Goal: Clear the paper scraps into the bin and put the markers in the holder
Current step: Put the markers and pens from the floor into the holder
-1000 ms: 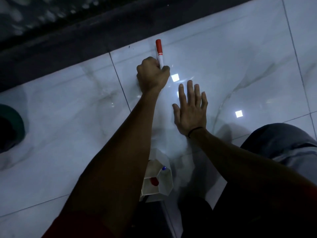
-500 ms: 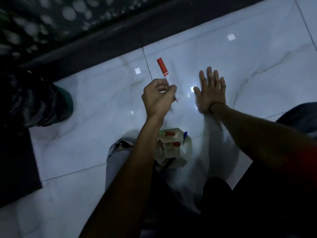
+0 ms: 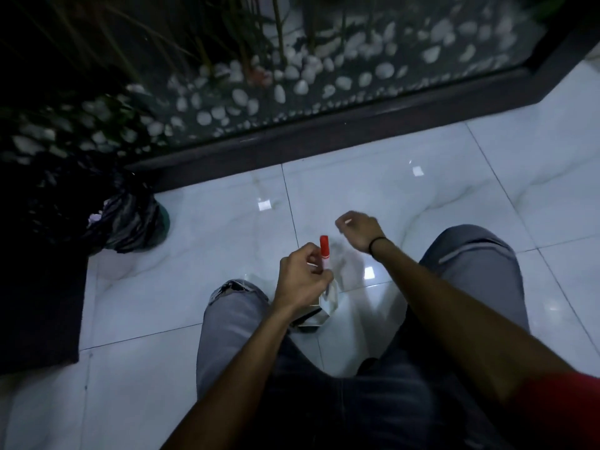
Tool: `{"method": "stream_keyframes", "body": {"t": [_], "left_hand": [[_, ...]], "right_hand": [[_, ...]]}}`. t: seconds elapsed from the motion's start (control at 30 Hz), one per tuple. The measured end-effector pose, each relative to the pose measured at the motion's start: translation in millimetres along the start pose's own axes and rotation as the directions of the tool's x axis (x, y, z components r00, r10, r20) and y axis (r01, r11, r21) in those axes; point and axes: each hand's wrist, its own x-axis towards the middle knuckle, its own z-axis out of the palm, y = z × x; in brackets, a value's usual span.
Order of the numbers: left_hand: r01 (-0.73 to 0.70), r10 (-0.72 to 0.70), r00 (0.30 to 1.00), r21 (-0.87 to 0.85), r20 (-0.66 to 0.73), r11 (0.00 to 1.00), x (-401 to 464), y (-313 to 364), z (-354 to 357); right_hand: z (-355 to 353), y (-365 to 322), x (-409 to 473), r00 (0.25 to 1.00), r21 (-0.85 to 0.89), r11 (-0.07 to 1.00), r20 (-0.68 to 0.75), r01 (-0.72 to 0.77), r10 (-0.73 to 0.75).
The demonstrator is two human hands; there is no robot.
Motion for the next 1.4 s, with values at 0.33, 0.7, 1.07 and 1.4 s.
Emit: {"method": "stream_keyframes", "body": {"t": [0.33,0.7,1.07,1.4], "left_hand": [[-0.039,0.04,0.999,0.159,-0.001,0.986,-9,-23,12],[-0.011,0.015,0.995,0.032,-0.1,0.999,-6,-47,-13],[-0.016,-0.243,0.937,0.725,0.252,0.689,27,-112,-32],[-0.049,-0.171,0.929,0.569,0.327,0.821,31,-117,-41]], "right_hand": [[14,7,-42,0.997,0.042,0.999,0.073,0.012,-0.015],[22,7,-50,0.974,-0.211,0.972,0.22,0.103,-0.056],[70,25,-62,0.894,-0.446,0.881,0.442,0.157,0.064],[77,17,-58,0.904,-0.45,0.875,0.427,0.176,0.037]]}}
